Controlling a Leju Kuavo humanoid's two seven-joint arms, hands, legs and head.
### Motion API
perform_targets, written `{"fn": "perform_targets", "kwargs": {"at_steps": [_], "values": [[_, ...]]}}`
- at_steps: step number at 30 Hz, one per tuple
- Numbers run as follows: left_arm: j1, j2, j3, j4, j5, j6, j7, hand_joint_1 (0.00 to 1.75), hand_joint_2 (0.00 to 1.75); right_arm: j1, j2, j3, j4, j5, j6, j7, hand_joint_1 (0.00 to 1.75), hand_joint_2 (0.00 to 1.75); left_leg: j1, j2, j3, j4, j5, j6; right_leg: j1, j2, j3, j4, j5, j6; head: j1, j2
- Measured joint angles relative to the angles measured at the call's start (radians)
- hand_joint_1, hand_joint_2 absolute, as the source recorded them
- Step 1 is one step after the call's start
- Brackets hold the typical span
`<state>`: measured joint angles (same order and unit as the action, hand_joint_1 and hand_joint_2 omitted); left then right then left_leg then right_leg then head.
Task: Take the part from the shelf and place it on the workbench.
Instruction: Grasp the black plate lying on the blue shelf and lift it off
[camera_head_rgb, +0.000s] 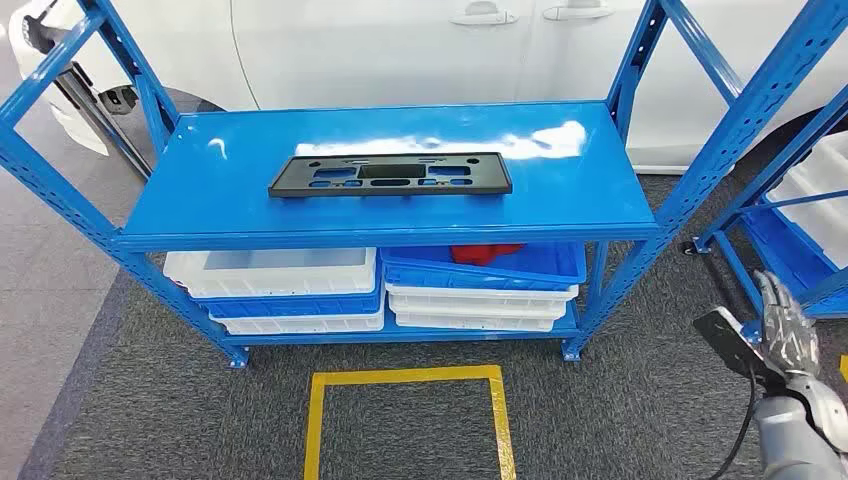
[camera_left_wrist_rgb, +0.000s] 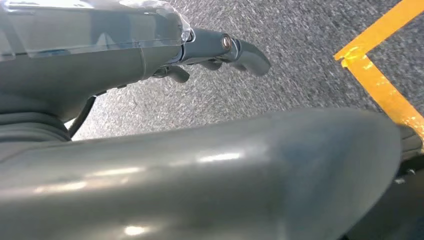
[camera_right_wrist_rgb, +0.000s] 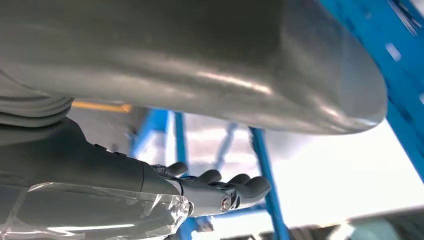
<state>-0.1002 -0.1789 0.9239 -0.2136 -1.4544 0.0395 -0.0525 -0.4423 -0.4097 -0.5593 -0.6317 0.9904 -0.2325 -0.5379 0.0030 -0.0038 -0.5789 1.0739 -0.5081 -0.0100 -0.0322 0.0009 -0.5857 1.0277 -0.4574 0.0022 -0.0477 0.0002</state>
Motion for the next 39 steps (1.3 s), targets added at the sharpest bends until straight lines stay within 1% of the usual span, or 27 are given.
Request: {"fn": "perform_targets", "kwargs": {"at_steps": [2, 4, 5, 6, 7, 8, 9, 10, 11, 12, 14, 16, 19, 20, 21, 22, 24, 25, 26, 28, 30, 32, 34, 35, 36, 37, 39], "values": [[-0.001, 0.000, 0.000, 0.000, 0.000, 0.000, 0.000, 0.00, 0.00, 0.004, -0.003, 0.019, -0.031, -0.014, 0.006, -0.001, 0.00, 0.00, 0.001, 0.000, -0.036, 0.077, -0.037, -0.002, 0.002, 0.000, 0.000, 0.000, 0.000, -0.003, 0.000, 0.000], [-0.002, 0.000, 0.000, 0.000, -0.001, -0.001, 0.000, 0.00, 0.00, 0.016, -0.006, 0.050, -0.082, -0.034, 0.014, -0.002, 0.00, 0.00, 0.001, 0.000, -0.100, 0.208, -0.086, -0.002, 0.009, -0.001, 0.000, 0.000, -0.002, -0.007, 0.000, 0.000], [-0.001, 0.000, 0.000, 0.000, -0.001, -0.002, 0.000, 0.00, 0.00, 0.025, -0.007, 0.062, -0.104, -0.040, 0.017, -0.001, 0.00, 0.00, 0.000, 0.000, -0.116, 0.237, -0.086, 0.002, 0.013, -0.001, 0.001, 0.000, -0.003, -0.009, 0.000, 0.000], [-0.001, 0.000, 0.000, 0.000, -0.001, -0.002, 0.000, 0.00, 0.00, 0.033, -0.008, 0.073, -0.127, -0.045, 0.021, 0.000, 0.00, 0.00, -0.002, 0.000, -0.113, 0.226, -0.066, 0.009, 0.018, -0.001, 0.003, 0.000, -0.004, -0.010, 0.000, 0.000], [-0.001, 0.000, 0.000, 0.000, -0.001, -0.003, 0.000, 0.00, 0.00, 0.038, -0.009, 0.088, -0.152, -0.051, 0.025, 0.001, 0.00, 0.00, -0.006, 0.000, -0.093, 0.178, -0.031, 0.019, 0.022, -0.001, 0.006, 0.000, -0.005, -0.012, 0.000, 0.000], [-0.002, 0.000, 0.000, 0.000, -0.001, -0.003, 0.000, 0.00, 0.00, 0.042, -0.010, 0.107, -0.183, -0.058, 0.030, 0.002, 0.00, 0.00, -0.012, 0.000, -0.062, 0.107, 0.009, 0.034, 0.026, 0.000, 0.009, 0.000, -0.006, -0.013, 0.000, 0.000], [-0.004, 0.001, 0.000, 0.000, -0.001, -0.003, 0.000, 0.00, 0.00, 0.042, -0.011, 0.130, -0.211, -0.067, 0.036, 0.002, 0.00, 0.00, -0.017, 0.000, -0.034, 0.041, 0.036, 0.049, 0.030, 0.001, 0.011, 0.000, -0.006, -0.014, 0.000, 0.000], [-0.006, 0.002, 0.000, 0.000, -0.001, -0.003, 0.000, 0.00, 0.00, 0.040, -0.013, 0.156, -0.236, -0.076, 0.044, 0.003, 0.00, 0.00, -0.021, 0.001, -0.012, -0.009, 0.052, 0.061, 0.031, 0.002, 0.011, -0.001, -0.006, -0.012, 0.000, 0.000], [-0.009, 0.002, 0.000, 0.000, -0.001, -0.003, 0.000, 0.00, 0.00, 0.040, -0.015, 0.181, -0.260, -0.087, 0.052, 0.003, 0.00, 0.00, -0.025, 0.001, -0.001, -0.036, 0.055, 0.068, 0.031, 0.003, 0.009, -0.003, -0.004, -0.009, 0.000, 0.000], [-0.010, 0.003, 0.000, 0.000, -0.001, -0.003, 0.000, 0.00, 0.00, 0.042, -0.017, 0.209, -0.284, -0.098, 0.059, 0.004, 0.00, 0.00, -0.026, 0.002, 0.003, -0.046, 0.052, 0.071, 0.030, 0.003, 0.008, -0.005, -0.002, -0.005, 0.000, 0.000], [-0.011, 0.001, 0.000, 0.000, 0.000, -0.002, 0.000, 0.00, 0.00, 0.051, -0.021, 0.256, -0.335, -0.120, 0.070, 0.004, 0.00, 0.00, -0.022, 0.001, 0.012, -0.068, 0.061, 0.067, 0.028, 0.002, 0.008, -0.008, -0.002, 0.005, 0.000, 0.000], [-0.010, 0.000, 0.001, 0.001, 0.001, -0.001, -0.001, 0.00, 0.00, 0.063, -0.029, 0.298, -0.391, -0.144, 0.077, 0.004, 0.00, 0.00, -0.015, 0.001, 0.022, -0.091, 0.073, 0.063, 0.027, 0.001, -0.010, 0.034, -0.031, 0.014, 0.000, 0.000], [-0.009, -0.002, 0.003, 0.003, 0.007, 0.000, -0.006, 0.00, 0.00, 0.109, -0.036, 0.369, -0.493, -0.192, 0.090, 0.005, 0.00, 0.00, -0.014, 0.001, 0.025, -0.096, 0.075, 0.063, 0.020, 0.000, -0.099, 0.217, -0.115, 0.027, 0.000, 0.000], [-0.008, -0.002, 0.005, 0.004, 0.009, 0.001, -0.009, 0.00, 0.00, 0.131, -0.037, 0.394, -0.530, -0.211, 0.094, 0.005, 0.00, 0.00, -0.014, 0.001, 0.025, -0.094, 0.074, 0.062, 0.016, 0.000, -0.120, 0.255, -0.121, 0.032, 0.000, 0.000], [-0.006, -0.002, 0.007, 0.004, 0.010, 0.002, -0.011, 0.00, 0.00, 0.154, -0.039, 0.416, -0.567, -0.225, 0.097, 0.006, 0.00, 0.00, -0.013, 0.000, 0.025, -0.091, 0.071, 0.060, 0.012, 0.000, -0.122, 0.254, -0.107, 0.037, 0.000, 0.000], [-0.005, -0.002, 0.009, 0.004, 0.011, 0.002, -0.013, 0.00, 0.00, 0.173, -0.040, 0.434, -0.602, -0.233, 0.098, 0.007, 0.00, 0.00, -0.011, 0.000, 0.025, -0.086, 0.067, 0.057, 0.007, -0.001, -0.103, 0.210, -0.074, 0.041, 0.000, 0.000], [-0.005, -0.002, 0.013, 0.004, 0.011, 0.002, -0.015, 0.00, 0.00, 0.203, -0.043, 0.465, -0.671, -0.234, 0.101, 0.014, 0.00, 0.00, -0.010, -0.002, 0.023, -0.070, 0.055, 0.046, 0.001, -0.001, -0.040, 0.076, -0.012, 0.045, 0.000, 0.000], [-0.005, -0.002, 0.014, 0.005, 0.012, 0.002, -0.015, 0.00, 0.00, 0.215, -0.044, 0.481, -0.703, -0.231, 0.106, 0.019, 0.00, 0.00, -0.011, -0.002, 0.021, -0.062, 0.049, 0.040, 0.001, 0.001, -0.019, 0.030, 0.003, 0.041, 0.000, 0.000], [-0.006, -0.002, 0.015, 0.005, 0.012, 0.003, -0.015, 0.00, 0.00, 0.226, -0.045, 0.498, -0.732, -0.228, 0.112, 0.025, 0.00, 0.00, -0.012, -0.002, 0.018, -0.056, 0.045, 0.035, 0.003, 0.002, -0.009, 0.008, 0.006, 0.035, 0.000, 0.000], [-0.006, -0.002, 0.017, 0.005, 0.015, 0.005, -0.015, 0.00, 0.00, 0.241, -0.048, 0.534, -0.781, -0.225, 0.132, 0.034, 0.00, 0.00, -0.012, -0.002, 0.016, -0.055, 0.043, 0.026, 0.007, 0.006, -0.011, 0.007, 0.004, 0.017, 0.000, 0.000], [-0.007, -0.002, 0.017, 0.005, 0.018, 0.008, -0.015, 0.00, 0.00, 0.237, -0.054, 0.568, -0.816, -0.227, 0.152, 0.039, 0.00, 0.00, -0.010, -0.001, 0.012, -0.041, 0.031, 0.015, 0.004, 0.005, -0.011, 0.004, 0.006, 0.005, 0.000, 0.000], [-0.007, -0.002, 0.018, 0.005, 0.020, 0.011, -0.017, 0.00, 0.00, 0.220, -0.060, 0.598, -0.836, -0.229, 0.166, 0.041, 0.00, 0.00, -0.007, -0.001, -0.023, 0.040, -0.019, 0.003, 0.002, 0.003, -0.010, 0.000, 0.008, -0.004, 0.000, 0.000], [-0.007, -0.002, 0.018, 0.005, 0.021, 0.012, -0.022, 0.00, 0.00, 0.206, -0.061, 0.629, -0.842, -0.228, 0.174, 0.042, 0.00, 0.00, -0.003, -0.001, -0.086, 0.175, -0.081, -0.004, 0.003, 0.002, -0.011, 0.000, 0.009, -0.007, 0.000, 0.000], [-0.006, -0.002, 0.018, 0.005, 0.021, 0.011, -0.024, 0.00, 0.00, 0.201, -0.061, 0.645, -0.842, -0.224, 0.174, 0.043, 0.00, 0.00, -0.002, -0.001, -0.109, 0.224, -0.094, -0.005, 0.003, 0.001, -0.012, 0.000, 0.009, -0.007, 0.000, 0.000], [-0.006, -0.002, 0.019, 0.005, 0.021, 0.010, -0.027, 0.00, 0.00, 0.198, -0.061, 0.661, -0.842, -0.217, 0.173, 0.045, 0.00, 0.00, -0.001, -0.001, -0.117, 0.237, -0.088, -0.005, 0.004, 0.000, -0.011, 0.001, 0.008, -0.007, 0.000, 0.000], [-0.006, -0.002, 0.019, 0.005, 0.021, 0.009, -0.029, 0.00, 0.00, 0.195, -0.061, 0.677, -0.842, -0.208, 0.171, 0.048, 0.00, 0.00, 0.000, -0.001, -0.104, 0.208, -0.062, -0.004, 0.004, 0.000, -0.010, 0.001, 0.008, -0.007, 0.000, 0.000], [-0.008, -0.002, 0.019, 0.005, 0.021, 0.004, -0.033, 0.00, 0.00, 0.185, -0.061, 0.708, -0.842, -0.187, 0.166, 0.058, 0.00, 0.00, 0.000, -0.001, -0.040, 0.070, 0.008, 0.004, 0.004, 0.000, -0.007, 0.001, 0.008, -0.004, 0.000, 0.000]]}}
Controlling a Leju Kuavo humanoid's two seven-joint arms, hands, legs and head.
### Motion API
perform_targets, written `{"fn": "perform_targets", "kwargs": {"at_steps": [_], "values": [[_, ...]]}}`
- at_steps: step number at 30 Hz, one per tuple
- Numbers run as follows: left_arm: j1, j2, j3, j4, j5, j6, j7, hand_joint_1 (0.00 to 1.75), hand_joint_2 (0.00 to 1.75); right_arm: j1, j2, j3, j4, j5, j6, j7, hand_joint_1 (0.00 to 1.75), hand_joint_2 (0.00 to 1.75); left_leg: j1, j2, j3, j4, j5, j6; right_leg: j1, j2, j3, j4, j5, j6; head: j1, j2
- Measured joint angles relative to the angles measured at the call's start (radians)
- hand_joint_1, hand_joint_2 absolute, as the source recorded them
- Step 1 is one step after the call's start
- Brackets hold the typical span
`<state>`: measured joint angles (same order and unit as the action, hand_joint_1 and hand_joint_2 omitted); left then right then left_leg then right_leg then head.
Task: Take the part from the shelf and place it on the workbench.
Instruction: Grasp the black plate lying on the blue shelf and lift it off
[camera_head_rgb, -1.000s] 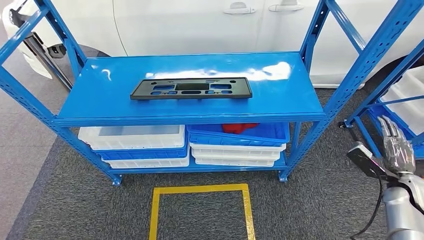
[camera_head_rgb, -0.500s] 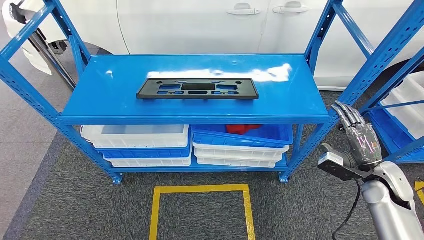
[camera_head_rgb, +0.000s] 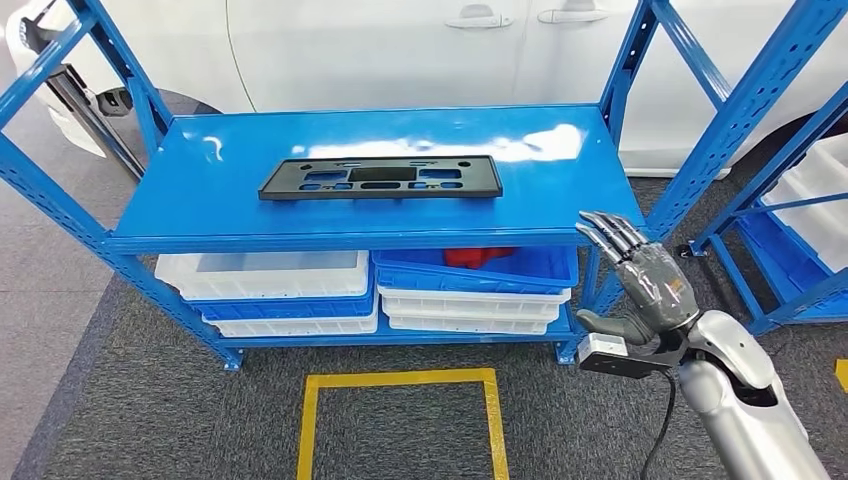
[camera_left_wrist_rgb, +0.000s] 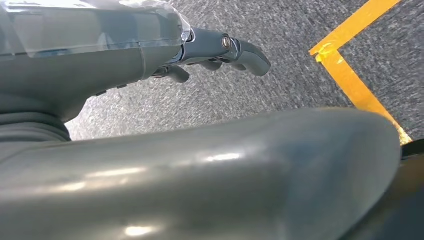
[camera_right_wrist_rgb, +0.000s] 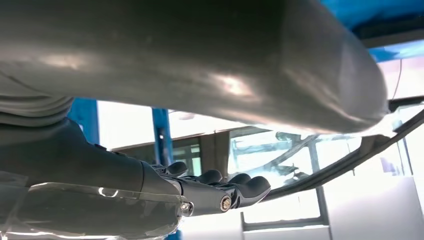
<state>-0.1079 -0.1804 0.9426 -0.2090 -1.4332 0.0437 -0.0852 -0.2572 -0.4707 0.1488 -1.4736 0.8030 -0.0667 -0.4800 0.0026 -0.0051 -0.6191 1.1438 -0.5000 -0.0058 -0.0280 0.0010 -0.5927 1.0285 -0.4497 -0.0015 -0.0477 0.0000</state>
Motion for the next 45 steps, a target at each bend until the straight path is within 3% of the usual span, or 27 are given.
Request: {"fn": "perform_targets", "kwargs": {"at_steps": [2, 5, 7, 10, 11, 12, 13, 15, 17, 19, 22, 24, 26, 27, 28, 30, 32, 35, 37, 39, 41, 42, 43, 44, 45], "values": [[-0.003, 0.000, 0.000, 0.000, 0.000, -0.006, 0.000, 0.00, 0.00, -0.016, 0.001, 0.029, 0.001, 0.019, -0.003, 0.011, 0.00, 0.00, -0.003, 0.000, 0.045, -0.103, 0.034, 0.009, 0.003, 0.002, -0.001, 0.001, 0.001, 0.009, 0.000, 0.000], [-0.006, 0.000, 0.000, 0.000, -0.001, -0.015, 0.003, 0.00, 0.00, -0.047, 0.004, 0.074, 0.006, 0.058, -0.011, 0.037, 0.00, 0.00, -0.005, -0.001, 0.051, -0.127, 0.041, 0.024, 0.004, 0.003, -0.002, -0.006, 0.006, 0.029, 0.000, 0.000], [-0.010, -0.001, 0.000, 0.000, -0.001, -0.018, 0.004, 0.00, 0.00, -0.063, 0.008, 0.098, 0.009, 0.081, -0.018, 0.054, 0.00, 0.00, -0.002, 0.000, 0.056, -0.140, 0.051, 0.038, 0.002, 0.002, -0.013, 0.017, -0.013, 0.038, 0.000, 0.000], [-0.015, -0.003, 0.000, 0.000, -0.001, -0.022, 0.005, 0.00, 0.00, -0.073, 0.011, 0.131, 0.014, 0.098, -0.021, 0.070, 0.00, 0.00, -0.005, 0.000, 0.056, -0.146, 0.057, 0.047, 0.003, 0.001, -0.093, 0.190, -0.099, 0.043, 0.000, 0.000], [-0.015, -0.003, 0.000, 0.000, -0.002, -0.023, 0.005, 0.00, 0.00, -0.074, 0.012, 0.141, 0.016, 0.101, -0.021, 0.073, 0.00, 0.00, -0.007, 0.000, 0.056, -0.146, 0.057, 0.048, 0.003, 0.001, -0.120, 0.246, -0.116, 0.044, 0.000, 0.000], [-0.014, -0.003, 0.000, 0.000, -0.003, -0.025, 0.004, 0.00, 0.00, -0.075, 0.012, 0.149, 0.018, 0.102, -0.021, 0.076, 0.00, 0.00, -0.009, 0.000, 0.057, -0.145, 0.056, 0.049, 0.004, 0.001, -0.133, 0.270, -0.115, 0.043, 0.000, 0.000], [-0.015, -0.003, 0.000, 0.000, -0.004, -0.027, 0.003, 0.00, 0.00, -0.077, 0.012, 0.157, 0.021, 0.102, -0.021, 0.078, 0.00, 0.00, -0.010, -0.001, 0.058, -0.144, 0.055, 0.049, 0.005, 0.001, -0.126, 0.252, -0.094, 0.041, 0.000, 0.000], [-0.016, -0.004, 0.000, 0.000, -0.005, -0.029, 0.001, 0.00, 0.00, -0.090, 0.012, 0.168, 0.024, 0.102, -0.021, 0.085, 0.00, 0.00, -0.012, -0.001, 0.061, -0.142, 0.050, 0.048, 0.008, 0.000, -0.066, 0.123, -0.026, 0.032, 0.000, 0.000], [-0.018, -0.006, 0.000, 0.000, -0.005, -0.030, -0.001, 0.00, 0.00, -0.105, 0.012, 0.177, 0.027, 0.101, -0.021, 0.091, 0.00, 0.00, -0.015, -0.001, 0.060, -0.138, 0.043, 0.042, 0.014, -0.001, -0.015, 0.012, 0.010, 0.022, 0.000, 0.000], [-0.020, -0.007, 0.000, 0.000, -0.005, -0.031, -0.002, 0.00, 0.00, -0.111, 0.012, 0.183, 0.028, 0.100, -0.021, 0.094, 0.00, 0.00, -0.016, 0.000, 0.060, -0.137, 0.039, 0.034, 0.020, -0.001, -0.004, -0.013, 0.008, 0.015, 0.000, 0.000], [-0.020, -0.006, 0.000, 0.000, -0.007, -0.032, -0.002, 0.00, 0.00, -0.111, 0.012, 0.192, 0.028, 0.100, -0.025, 0.103, 0.00, 0.00, -0.017, 0.000, 0.057, -0.115, 0.021, 0.016, 0.012, -0.002, 0.006, -0.021, 0.007, 0.003, 0.000, 0.000], [-0.020, -0.006, -0.001, 0.000, -0.009, -0.032, -0.004, 0.00, 0.00, -0.111, 0.011, 0.199, 0.027, 0.099, -0.031, 0.108, 0.00, 0.00, -0.011, 0.000, 0.010, -0.017, -0.025, 0.002, 0.007, -0.003, 0.015, -0.025, 0.004, -0.004, 0.000, 0.000], [-0.019, -0.006, -0.001, 0.001, -0.010, -0.032, -0.004, 0.00, 0.00, -0.109, 0.010, 0.205, 0.027, 0.098, -0.033, 0.110, 0.00, 0.00, -0.002, 0.000, -0.064, 0.111, -0.066, -0.009, 0.006, -0.002, 0.021, -0.025, -0.003, -0.007, 0.000, 0.000], [-0.018, -0.006, -0.001, 0.001, -0.010, -0.032, -0.004, 0.00, 0.00, -0.107, 0.010, 0.207, 0.027, 0.098, -0.033, 0.110, 0.00, 0.00, 0.002, 0.000, -0.088, 0.144, -0.065, -0.012, 0.006, -0.001, 0.025, -0.025, -0.008, -0.006, 0.000, 0.000], [-0.017, -0.006, -0.001, 0.001, -0.011, -0.032, -0.004, 0.00, 0.00, -0.105, 0.009, 0.210, 0.027, 0.097, -0.034, 0.110, 0.00, 0.00, 0.005, 0.000, -0.094, 0.140, -0.044, -0.013, 0.005, 0.000, 0.032, -0.025, -0.013, -0.004, 0.000, 0.000], [-0.017, -0.006, -0.001, 0.001, -0.011, -0.032, -0.004, 0.00, 0.00, -0.104, 0.008, 0.213, 0.027, 0.097, -0.034, 0.110, 0.00, 0.00, 0.008, 0.001, -0.056, 0.029, 0.036, -0.011, 0.003, 0.002, 0.049, -0.025, -0.026, 0.003, 0.000, 0.000], [-0.018, -0.006, -0.001, 0.001, -0.012, -0.032, -0.006, 0.00, 0.00, -0.105, 0.005, 0.214, 0.026, 0.094, -0.035, 0.110, 0.00, 0.00, 0.005, 0.001, -0.004, -0.086, 0.080, -0.002, 0.004, 0.003, 0.063, -0.025, -0.041, 0.015, 0.000, 0.000], [-0.020, -0.006, -0.002, 0.001, -0.014, -0.033, -0.007, 0.00, 0.00, -0.105, -0.005, 0.214, 0.025, 0.085, -0.035, 0.110, 0.00, 0.00, 0.000, -0.001, 0.018, -0.128, 0.068, 0.022, 0.005, 0.002, 0.071, -0.025, -0.042, 0.035, 0.000, 0.000], [-0.019, -0.006, -0.003, 0.001, -0.014, -0.033, -0.007, 0.00, 0.00, -0.105, -0.013, 0.214, 0.022, 0.079, -0.035, 0.110, 0.00, 0.00, 0.001, -0.002, 0.033, -0.137, 0.065, 0.036, 0.003, 0.001, 0.060, 0.007, -0.040, 0.044, 0.000, 0.000], [-0.021, -0.007, -0.004, 0.001, -0.015, -0.033, -0.006, 0.00, 0.00, -0.106, -0.019, 0.214, 0.019, 0.074, -0.036, 0.109, 0.00, 0.00, 0.001, -0.002, 0.050, -0.144, 0.059, 0.048, 0.003, 0.001, 0.006, 0.102, -0.066, 0.047, 0.000, 0.000], [-0.021, -0.007, -0.004, 0.001, -0.015, -0.033, -0.004, 0.00, 0.00, -0.104, -0.023, 0.214, 0.019, 0.070, -0.036, 0.109, 0.00, 0.00, -0.003, -0.002, 0.063, -0.145, 0.048, 0.055, 0.005, 0.001, -0.080, 0.227, -0.115, 0.048, 0.000, 0.000], [-0.021, -0.007, -0.004, 0.001, -0.015, -0.033, -0.003, 0.00, 0.00, -0.101, -0.024, 0.215, 0.019, 0.068, -0.035, 0.109, 0.00, 0.00, -0.005, -0.002, 0.070, -0.145, 0.041, 0.057, 0.005, 0.001, -0.114, 0.263, -0.127, 0.047, 0.000, 0.000], [-0.020, -0.007, -0.004, 0.001, -0.015, -0.033, -0.002, 0.00, 0.00, -0.100, -0.024, 0.215, 0.019, 0.066, -0.035, 0.108, 0.00, 0.00, -0.008, -0.003, 0.080, -0.145, 0.034, 0.059, 0.006, 0.001, -0.131, 0.265, -0.119, 0.045, 0.000, 0.000], [-0.020, -0.007, -0.004, 0.001, -0.015, -0.033, -0.002, 0.00, 0.00, -0.100, -0.024, 0.215, 0.019, 0.064, -0.035, 0.108, 0.00, 0.00, -0.011, -0.003, 0.091, -0.145, 0.026, 0.059, 0.008, 0.001, -0.130, 0.230, -0.088, 0.041, 0.000, 0.000], [-0.020, -0.008, -0.004, 0.001, -0.015, -0.034, -0.001, 0.00, 0.00, -0.100, -0.025, 0.216, 0.019, 0.063, -0.035, 0.107, 0.00, 0.00, -0.013, -0.004, 0.104, -0.145, 0.017, 0.058, 0.011, 0.001, -0.113, 0.165, -0.040, 0.034, 0.000, 0.000]]}}
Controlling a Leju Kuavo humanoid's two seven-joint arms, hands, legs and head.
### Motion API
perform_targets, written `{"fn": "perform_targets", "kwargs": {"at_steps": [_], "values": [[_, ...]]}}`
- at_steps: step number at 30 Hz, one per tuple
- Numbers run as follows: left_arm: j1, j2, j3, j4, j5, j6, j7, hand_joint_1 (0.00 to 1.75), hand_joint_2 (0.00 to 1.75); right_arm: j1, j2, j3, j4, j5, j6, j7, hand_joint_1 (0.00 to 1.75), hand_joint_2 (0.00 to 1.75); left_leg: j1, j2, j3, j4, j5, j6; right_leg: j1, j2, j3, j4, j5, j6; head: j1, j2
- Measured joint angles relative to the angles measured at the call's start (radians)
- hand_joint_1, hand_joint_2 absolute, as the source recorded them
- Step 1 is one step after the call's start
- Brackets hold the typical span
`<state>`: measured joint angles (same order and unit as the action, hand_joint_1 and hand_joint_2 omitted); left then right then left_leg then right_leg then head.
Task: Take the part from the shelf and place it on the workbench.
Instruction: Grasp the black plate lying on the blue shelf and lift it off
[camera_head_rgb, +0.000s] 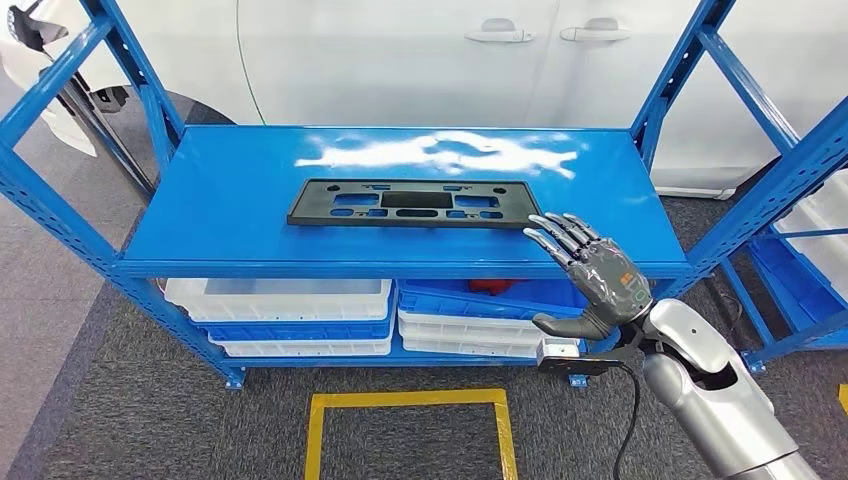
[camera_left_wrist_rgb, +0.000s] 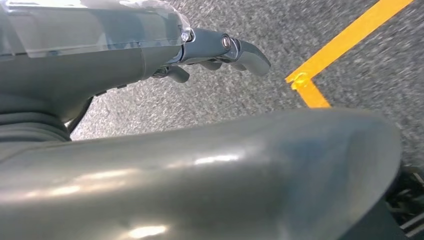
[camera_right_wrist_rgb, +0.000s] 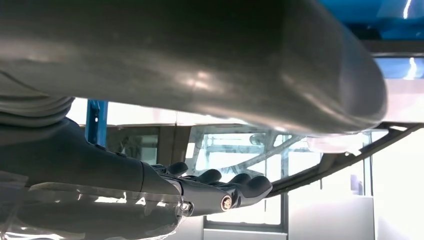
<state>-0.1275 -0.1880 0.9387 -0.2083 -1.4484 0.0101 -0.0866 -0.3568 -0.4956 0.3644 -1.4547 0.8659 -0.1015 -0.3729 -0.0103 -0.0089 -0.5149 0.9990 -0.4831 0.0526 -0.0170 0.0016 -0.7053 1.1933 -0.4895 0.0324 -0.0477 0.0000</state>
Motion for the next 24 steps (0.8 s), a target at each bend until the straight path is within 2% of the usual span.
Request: {"fn": "perform_targets", "kwargs": {"at_steps": [1, 3, 5, 7, 8, 9, 11, 12, 13, 14, 16, 18, 20, 22, 24], "values": [[0.000, -0.002, 0.000, 0.001, 0.000, -0.001, 0.000, 0.00, 0.00, 0.000, -0.001, 0.000, 0.000, -0.001, 0.000, 0.000, 0.00, 0.00, -0.001, 0.000, 0.010, 0.000, -0.009, -0.001, 0.005, 0.000, 0.021, -0.071, 0.049, -0.009, 0.000, 0.000], [-0.001, -0.005, 0.000, 0.003, 0.000, -0.002, 0.000, 0.00, 0.00, 0.000, -0.005, 0.001, 0.000, -0.002, 0.000, -0.001, 0.00, 0.00, -0.003, -0.002, 0.021, 0.000, -0.024, -0.010, 0.016, -0.001, 0.048, -0.166, 0.099, -0.024, 0.001, 0.000], [-0.002, -0.006, 0.000, 0.004, 0.000, -0.003, 0.002, 0.00, 0.00, 0.000, -0.009, 0.001, -0.001, -0.003, 0.000, -0.002, 0.00, 0.00, -0.005, -0.001, 0.025, 0.003, -0.029, -0.022, 0.020, 0.000, 0.054, -0.184, 0.097, -0.032, 0.002, 0.000], [-0.003, -0.005, 0.000, 0.005, 0.000, -0.004, 0.002, 0.00, 0.00, 0.001, -0.011, 0.000, -0.003, -0.005, 0.000, -0.004, 0.00, 0.00, -0.005, 0.001, 0.026, 0.023, -0.035, -0.032, 0.014, 0.002, 0.069, -0.192, 0.098, -0.039, 0.001, 0.000], [-0.004, -0.005, 0.000, 0.005, 0.000, -0.003, 0.002, 0.00, 0.00, 0.000, -0.012, 0.001, -0.003, -0.005, 0.000, -0.004, 0.00, 0.00, -0.005, 0.001, 0.014, 0.053, -0.044, -0.038, 0.010, 0.002, 0.078, -0.195, 0.096, -0.044, 0.001, 0.000], [-0.005, -0.005, -0.001, 0.005, 0.000, -0.003, 0.002, 0.00, 0.00, -0.001, -0.013, 0.001, -0.004, -0.006, 0.000, -0.005, 0.00, 0.00, -0.002, 0.001, -0.013, 0.103, -0.063, -0.044, 0.007, 0.001, 0.086, -0.198, 0.092, -0.046, 0.001, 0.000], [-0.006, -0.005, -0.001, 0.005, 0.000, -0.004, 0.002, 0.00, 0.00, -0.001, -0.013, 0.003, -0.004, -0.007, 0.000, -0.005, 0.00, 0.00, 0.007, 0.002, -0.091, 0.231, -0.115, -0.057, 0.007, 0.000, 0.094, -0.199, 0.083, -0.050, 0.001, 0.000], [-0.005, -0.005, -0.001, 0.005, 0.000, -0.004, 0.003, 0.00, 0.00, -0.001, -0.013, 0.005, -0.004, -0.007, 0.001, -0.006, 0.00, 0.00, 0.012, 0.002, -0.126, 0.275, -0.132, -0.063, 0.006, 0.000, 0.097, -0.199, 0.079, -0.049, 0.001, 0.000], [-0.003, -0.005, -0.001, 0.005, 0.000, -0.004, 0.003, 0.00, 0.00, -0.001, -0.013, 0.007, -0.004, -0.007, 0.001, -0.006, 0.00, 0.00, 0.016, 0.002, -0.145, 0.287, -0.129, -0.068, 0.005, 0.001, 0.102, -0.199, 0.074, -0.048, 0.001, 0.000], [-0.002, -0.004, -0.001, 0.005, 0.000, -0.005, 0.003, 0.00, 0.00, -0.001, -0.013, 0.008, -0.004, -0.007, 0.001, -0.006, 0.00, 0.00, 0.020, 0.002, -0.146, 0.263, -0.102, -0.072, 0.004, 0.001, 0.108, -0.198, 0.070, -0.046, 0.001, 0.000], [-0.002, -0.003, -0.001, 0.005, 0.000, -0.005, 0.003, 0.00, 0.00, -0.001, -0.013, 0.011, -0.004, -0.007, 0.001, -0.006, 0.00, 0.00, 0.024, 0.003, -0.106, 0.133, -0.009, -0.072, 0.001, 0.002, 0.124, -0.198, 0.059, -0.038, 0.001, 0.000], [-0.003, -0.002, -0.001, 0.006, 0.000, -0.005, 0.003, 0.00, 0.00, -0.004, -0.013, 0.013, -0.004, -0.009, 0.002, -0.007, 0.00, 0.00, 0.021, 0.004, -0.071, 0.028, 0.035, -0.063, 0.001, 0.002, 0.132, -0.196, 0.052, -0.028, 0.001, 0.000], [-0.004, -0.001, -0.001, 0.006, 0.000, -0.005, 0.003, 0.00, 0.00, -0.008, -0.013, 0.016, -0.004, -0.010, 0.004, -0.007, 0.00, 0.00, 0.016, 0.004, -0.066, 0.007, 0.034, -0.050, 0.003, 0.001, 0.131, -0.196, 0.049, -0.015, 0.001, 0.000], [-0.003, -0.001, -0.001, 0.006, 0.000, -0.005, 0.002, 0.00, 0.00, -0.013, -0.013, 0.019, -0.003, -0.012, 0.006, -0.008, 0.00, 0.00, 0.018, 0.003, -0.062, 0.002, 0.047, -0.035, 0.001, 0.000, 0.130, -0.191, 0.041, -0.003, 0.002, 0.000], [-0.004, -0.001, -0.001, 0.006, 0.000, -0.006, -0.001, 0.00, 0.00, -0.027, -0.014, 0.023, 0.001, -0.017, 0.012, -0.011, 0.00, 0.00, 0.020, 0.004, -0.057, -0.006, 0.052, -0.023, -0.002, 0.000, 0.102, -0.129, 0.002, 0.005, 0.002, 0.000]]}}
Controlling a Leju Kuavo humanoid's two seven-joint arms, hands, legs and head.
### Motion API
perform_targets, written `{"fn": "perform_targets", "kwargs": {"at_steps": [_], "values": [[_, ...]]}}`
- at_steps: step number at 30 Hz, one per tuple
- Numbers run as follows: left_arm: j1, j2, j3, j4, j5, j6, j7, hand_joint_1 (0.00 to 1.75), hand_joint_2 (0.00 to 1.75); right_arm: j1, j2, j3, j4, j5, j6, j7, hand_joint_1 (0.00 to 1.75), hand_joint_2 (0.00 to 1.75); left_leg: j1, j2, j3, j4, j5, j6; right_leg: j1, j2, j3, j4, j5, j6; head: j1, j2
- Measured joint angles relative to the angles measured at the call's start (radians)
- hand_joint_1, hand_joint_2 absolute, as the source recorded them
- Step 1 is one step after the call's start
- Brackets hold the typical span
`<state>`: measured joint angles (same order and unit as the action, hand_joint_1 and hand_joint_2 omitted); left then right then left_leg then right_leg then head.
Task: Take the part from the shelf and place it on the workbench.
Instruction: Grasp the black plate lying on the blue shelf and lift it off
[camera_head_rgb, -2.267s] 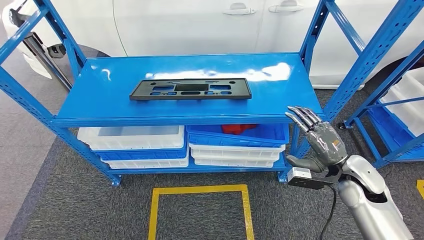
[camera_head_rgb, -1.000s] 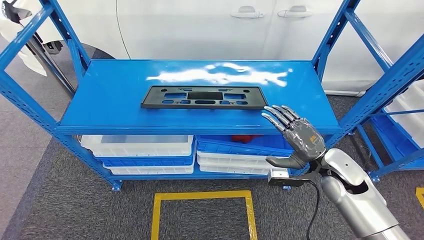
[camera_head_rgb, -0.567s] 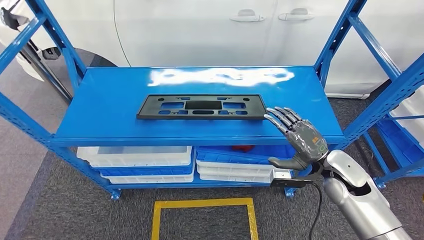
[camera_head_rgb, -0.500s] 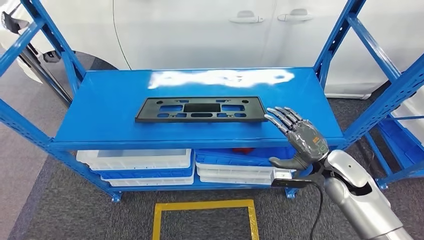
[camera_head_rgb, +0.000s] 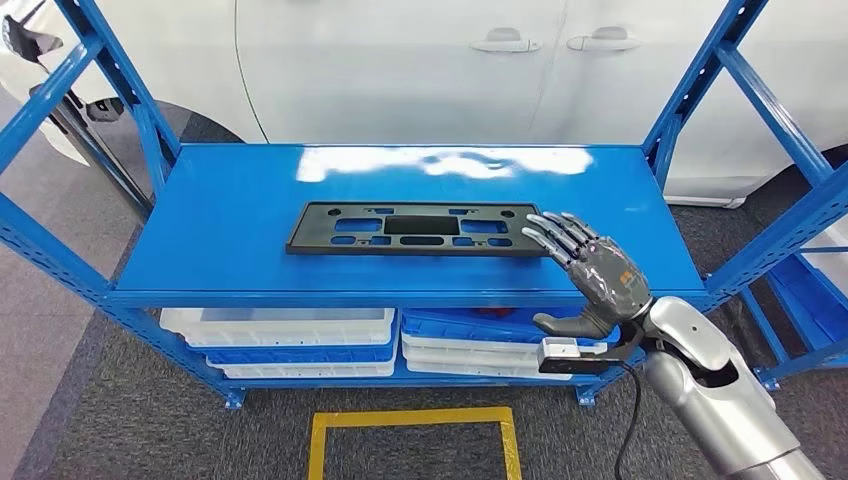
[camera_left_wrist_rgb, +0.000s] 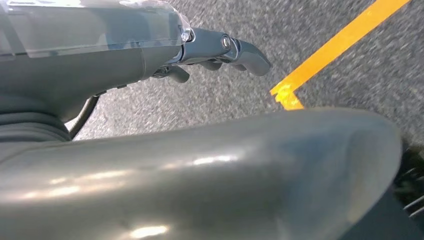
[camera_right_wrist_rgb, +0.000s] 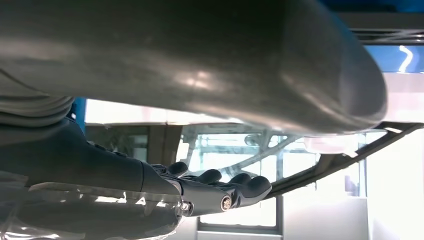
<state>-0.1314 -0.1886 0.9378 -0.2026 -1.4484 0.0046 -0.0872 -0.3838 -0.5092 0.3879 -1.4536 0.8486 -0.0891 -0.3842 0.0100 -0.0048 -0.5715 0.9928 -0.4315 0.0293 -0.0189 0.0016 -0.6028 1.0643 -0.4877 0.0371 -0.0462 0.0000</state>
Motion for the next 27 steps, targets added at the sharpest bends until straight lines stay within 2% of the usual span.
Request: {"fn": "perform_targets", "kwargs": {"at_steps": [2, 3, 4, 5, 6, 7, 8, 9, 11, 13, 14, 16, 18, 19, 20, 21, 23, 24, 25, 27], "values": [[-0.001, 0.000, 0.000, 0.000, 0.000, 0.000, -0.001, 0.00, 0.00, -0.016, 0.000, 0.009, 0.009, -0.004, 0.007, -0.004, 0.00, 0.00, -0.002, 0.001, 0.001, -0.001, -0.001, 0.005, -0.002, 0.000, -0.067, 0.135, -0.062, 0.004, 0.000, 0.000], [-0.001, 0.000, 0.000, 0.000, 0.000, -0.001, -0.001, 0.00, 0.00, -0.023, 0.000, 0.016, 0.016, -0.005, 0.011, -0.004, 0.00, 0.00, -0.004, 0.001, 0.001, 0.000, -0.002, 0.006, -0.002, 0.000, -0.100, 0.197, -0.080, 0.006, 0.000, 0.000], [-0.001, 0.000, 0.000, 0.000, 0.000, -0.002, -0.001, 0.00, 0.00, -0.030, 0.000, 0.023, 0.023, -0.005, 0.013, -0.005, 0.00, 0.00, -0.005, 0.000, 0.002, 0.000, -0.004, 0.007, -0.003, -0.001, -0.120, 0.229, -0.081, 0.007, 0.000, 0.000], [0.000, 0.000, -0.001, 0.000, 0.000, -0.003, -0.001, 0.00, 0.00, -0.039, 0.001, 0.032, 0.029, -0.005, 0.015, -0.005, 0.00, 0.00, -0.006, -0.001, 0.004, 0.001, -0.006, 0.007, -0.003, -0.001, -0.120, 0.220, -0.062, 0.006, 0.000, 0.000], [0.000, 0.000, -0.001, 0.000, 0.000, -0.004, -0.001, 0.00, 0.00, -0.049, 0.002, 0.040, 0.035, -0.005, 0.018, -0.005, 0.00, 0.00, -0.006, -0.002, 0.007, 0.003, -0.008, 0.005, -0.004, -0.001, -0.099, 0.170, -0.026, 0.005, 0.000, 0.000], [-0.001, 0.000, -0.002, 0.000, 0.000, -0.004, -0.002, 0.00, 0.00, -0.062, 0.003, 0.047, 0.040, -0.005, 0.021, -0.006, 0.00, 0.00, -0.006, -0.002, 0.010, 0.004, -0.012, 0.003, -0.004, -0.001, -0.064, 0.095, 0.014, 0.002, 0.000, 0.000], [-0.001, 0.000, -0.004, 0.000, 0.000, -0.005, -0.002, 0.00, 0.00, -0.077, 0.005, 0.056, 0.046, -0.005, 0.024, -0.006, 0.00, 0.00, -0.008, -0.003, 0.012, 0.007, -0.015, 0.000, -0.001, -0.001, -0.031, 0.025, 0.042, -0.002, 0.000, 0.000], [-0.002, 0.000, -0.005, 0.000, 0.000, -0.005, -0.004, 0.00, 0.00, -0.092, 0.008, 0.065, 0.052, -0.004, 0.027, -0.006, 0.00, 0.00, -0.010, -0.003, 0.012, 0.009, -0.019, -0.005, 0.001, -0.001, -0.009, -0.026, 0.058, -0.006, 0.000, 0.000], [-0.003, 0.000, -0.007, 0.000, 0.001, -0.005, -0.007, 0.00, 0.00, -0.120, 0.015, 0.086, 0.070, -0.002, 0.034, -0.006, 0.00, 0.00, -0.012, -0.003, 0.012, 0.009, -0.022, -0.014, 0.008, 0.001, 0.003, -0.055, 0.058, -0.015, 0.000, 0.000], [-0.004, 0.000, -0.008, 0.000, 0.002, -0.004, -0.011, 0.00, 0.00, -0.148, 0.025, 0.109, 0.092, 0.001, 0.041, -0.007, 0.00, 0.00, -0.010, -0.003, 0.012, 0.012, -0.027, -0.025, 0.005, 0.002, 0.004, -0.059, 0.061, -0.026, 0.000, 0.000], [-0.005, 0.000, -0.008, 0.000, 0.003, -0.003, -0.012, 0.00, 0.00, -0.166, 0.032, 0.121, 0.105, 0.001, 0.043, -0.008, 0.00, 0.00, -0.010, -0.002, 0.006, 0.028, -0.039, -0.031, 0.003, 0.002, 0.005, -0.062, 0.062, -0.033, 0.000, 0.000], [-0.006, 0.000, -0.008, 0.000, 0.005, -0.001, -0.014, 0.00, 0.00, -0.200, 0.047, 0.142, 0.132, 0.001, 0.045, -0.010, 0.00, 0.00, -0.007, -0.002, -0.037, 0.121, -0.091, -0.040, 0.000, 0.000, 0.007, -0.065, 0.063, -0.043, 0.000, 0.000], [-0.005, 0.000, -0.008, 0.000, 0.005, -0.001, -0.014, 0.00, 0.00, -0.222, 0.060, 0.160, 0.156, 0.000, 0.046, -0.012, 0.00, 0.00, -0.005, -0.002, -0.107, 0.259, -0.148, -0.046, 0.001, -0.001, 0.007, -0.065, 0.062, -0.047, 0.000, 0.000], [-0.004, 0.000, -0.008, 0.000, 0.005, -0.001, -0.014, 0.00, 0.00, -0.229, 0.066, 0.167, 0.166, 0.000, 0.046, -0.013, 0.00, 0.00, -0.005, -0.002, -0.131, 0.300, -0.156, -0.047, 0.002, -0.002, 0.008, -0.065, 0.061, -0.047, 0.000, 0.000], [-0.003, 0.000, -0.008, 0.000, 0.006, -0.001, -0.014, 0.00, 0.00, -0.237, 0.071, 0.174, 0.176, -0.002, 0.046, -0.015, 0.00, 0.00, -0.004, -0.002, -0.136, 0.303, -0.142, -0.048, 0.002, -0.003, 0.008, -0.064, 0.061, -0.047, 0.000, 0.000], [-0.002, 0.000, -0.008, 0.000, 0.007, -0.001, -0.014, 0.00, 0.00, -0.247, 0.078, 0.182, 0.188, -0.003, 0.047, -0.017, 0.00, 0.00, -0.004, -0.001, -0.121, 0.263, -0.110, -0.046, 0.003, -0.002, 0.009, -0.064, 0.060, -0.047, 0.000, 0.000], [-0.004, 0.000, -0.009, 0.000, 0.009, -0.001, -0.014, 0.00, 0.00, -0.282, 0.097, 0.201, 0.219, -0.008, 0.050, -0.021, 0.00, 0.00, -0.005, -0.001, -0.057, 0.117, -0.034, -0.038, 0.005, 0.000, 0.012, -0.063, 0.058, -0.043, 0.000, 0.000], [-0.005, 0.000, -0.009, 0.000, 0.011, 0.000, -0.014, 0.00, 0.00, -0.302, 0.108, 0.211, 0.237, -0.012, 0.051, -0.023, 0.00, 0.00, -0.006, -0.001, -0.031, 0.058, -0.012, -0.033, 0.007, 0.002, 0.011, -0.062, 0.057, -0.040, 0.000, 0.000], [-0.007, 0.000, -0.009, 0.000, 0.013, 0.000, -0.014, 0.00, 0.00, -0.322, 0.118, 0.222, 0.257, -0.018, 0.052, -0.025, 0.00, 0.00, -0.008, -0.001, -0.016, 0.024, -0.003, -0.029, 0.008, 0.004, 0.010, -0.061, 0.057, -0.036, 0.000, 0.000], [-0.008, 0.001, -0.009, 0.000, 0.016, 0.002, -0.014, 0.00, 0.00, -0.359, 0.137, 0.244, 0.298, -0.032, 0.052, -0.030, 0.00, 0.00, -0.010, -0.002, -0.013, 0.011, -0.002, -0.020, 0.009, 0.006, 0.009, -0.062, 0.058, -0.024, 0.000, 0.000]]}}
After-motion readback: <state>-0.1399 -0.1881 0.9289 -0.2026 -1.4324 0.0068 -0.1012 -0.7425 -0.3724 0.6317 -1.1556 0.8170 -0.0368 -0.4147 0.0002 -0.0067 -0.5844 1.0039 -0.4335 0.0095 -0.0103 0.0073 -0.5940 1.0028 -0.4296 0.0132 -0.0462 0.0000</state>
